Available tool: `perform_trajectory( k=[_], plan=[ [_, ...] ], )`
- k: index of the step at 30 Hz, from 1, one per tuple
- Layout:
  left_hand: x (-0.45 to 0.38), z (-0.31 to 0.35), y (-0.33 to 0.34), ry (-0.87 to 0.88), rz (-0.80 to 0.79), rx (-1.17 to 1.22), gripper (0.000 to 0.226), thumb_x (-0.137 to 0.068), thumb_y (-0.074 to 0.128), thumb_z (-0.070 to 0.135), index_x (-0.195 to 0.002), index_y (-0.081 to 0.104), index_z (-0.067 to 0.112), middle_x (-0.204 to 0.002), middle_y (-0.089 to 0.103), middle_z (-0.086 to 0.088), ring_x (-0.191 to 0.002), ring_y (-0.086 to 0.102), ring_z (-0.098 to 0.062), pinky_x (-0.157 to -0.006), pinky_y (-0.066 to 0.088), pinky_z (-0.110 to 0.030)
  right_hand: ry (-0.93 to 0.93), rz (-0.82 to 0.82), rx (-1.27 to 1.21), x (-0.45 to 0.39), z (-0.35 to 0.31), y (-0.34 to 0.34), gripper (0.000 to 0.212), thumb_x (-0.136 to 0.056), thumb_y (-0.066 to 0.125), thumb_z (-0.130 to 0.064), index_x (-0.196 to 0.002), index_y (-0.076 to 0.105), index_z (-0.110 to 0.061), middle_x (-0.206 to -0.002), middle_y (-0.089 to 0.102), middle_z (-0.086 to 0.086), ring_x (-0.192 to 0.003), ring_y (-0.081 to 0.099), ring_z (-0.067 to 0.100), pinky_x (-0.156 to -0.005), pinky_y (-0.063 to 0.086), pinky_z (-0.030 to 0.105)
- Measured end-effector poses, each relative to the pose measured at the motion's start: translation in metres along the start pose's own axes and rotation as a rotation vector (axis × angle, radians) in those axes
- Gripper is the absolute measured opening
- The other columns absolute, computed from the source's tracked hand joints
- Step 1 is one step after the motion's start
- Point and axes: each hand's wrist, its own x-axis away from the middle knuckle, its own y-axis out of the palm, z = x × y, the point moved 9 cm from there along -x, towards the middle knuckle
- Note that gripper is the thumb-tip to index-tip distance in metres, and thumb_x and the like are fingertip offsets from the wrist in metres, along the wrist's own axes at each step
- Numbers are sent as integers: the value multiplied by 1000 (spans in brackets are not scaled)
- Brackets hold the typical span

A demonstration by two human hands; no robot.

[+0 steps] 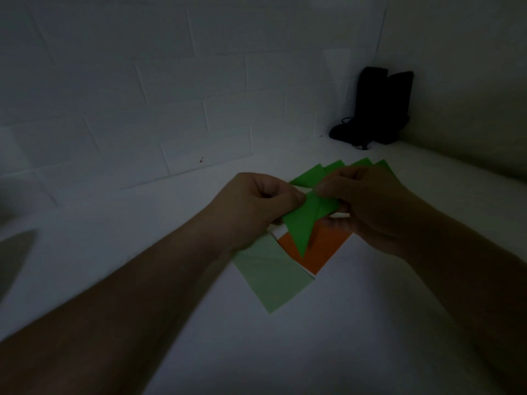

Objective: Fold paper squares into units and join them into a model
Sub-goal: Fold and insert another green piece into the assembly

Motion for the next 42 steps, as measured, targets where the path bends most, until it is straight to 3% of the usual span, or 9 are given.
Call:
perform_trajectory(
  k=[8,11,17,25,29,33,36,39,42],
  plan=[
    [-3,-1,-5,-17,12,27,10,-88,78,29,-82,83,22,-88,78,-15,-73,66,-15,-76,57,-31,-12,31,-55,-1,-3,-4,17,-93,63,-7,-76,66,-11,-90,73,14,-89,71,29,-70,62,38],
    [-3,-2,-7,-27,14,68,7,-86,79,24,-81,84,24,-80,77,-7,-71,66,-12,-73,57,-28,-66,8,-44,2,-9,-3,20,-94,62,-5,-75,64,-11,-82,74,8,-83,73,25,-72,63,37],
    [-3,2,-9,2,28,150,6,-86,78,10,-85,80,15,-77,76,-3,-71,65,-12,-75,57,-26,-195,30,32,4,-23,-10,15,-93,62,-4,-80,65,-11,-77,74,-1,-79,74,15,-68,61,26],
    [-2,4,-12,0,27,127,5,-83,80,13,-79,78,14,-74,74,0,-69,64,-9,-71,56,-24,-233,52,100,5,-26,-13,18,-93,62,-3,-79,66,-13,-75,74,-4,-77,73,13,-65,60,24],
    [-4,5,-8,18,1,239,10,-86,78,18,-93,75,12,-89,75,-7,-86,69,-20,-88,57,-37,-216,35,89,7,-25,-7,18,-94,62,-3,-78,66,-12,-73,74,-2,-75,73,13,-66,61,25],
    [-1,2,2,-9,-36,222,31,-78,76,29,-100,77,7,-96,79,-14,-90,75,-29,-87,60,-41,-170,8,102,7,-18,2,20,-92,64,-2,-74,66,-11,-88,73,17,-81,72,24,-74,64,38],
    [-2,0,-2,-3,-2,84,23,-87,76,29,-93,80,8,-92,77,-19,-90,73,-38,-89,59,-52,-141,36,68,6,-17,-2,18,-92,64,-1,-75,66,-8,-79,72,11,-76,72,20,-72,63,37],
    [-3,0,-5,7,2,26,21,-92,73,25,-92,79,5,-90,75,-23,-76,66,-23,-77,57,-38,-84,73,23,4,-13,-6,15,-91,64,-2,-77,65,-5,-84,71,14,-84,72,27,-75,64,40],
    [-2,2,-1,15,-23,54,22,-95,70,19,-88,76,-1,-87,74,-24,-73,64,-22,-72,55,-33,-35,71,-14,4,-8,-3,15,-91,63,-2,-76,64,-5,-93,70,22,-98,72,34,-80,62,44]
  ],
)
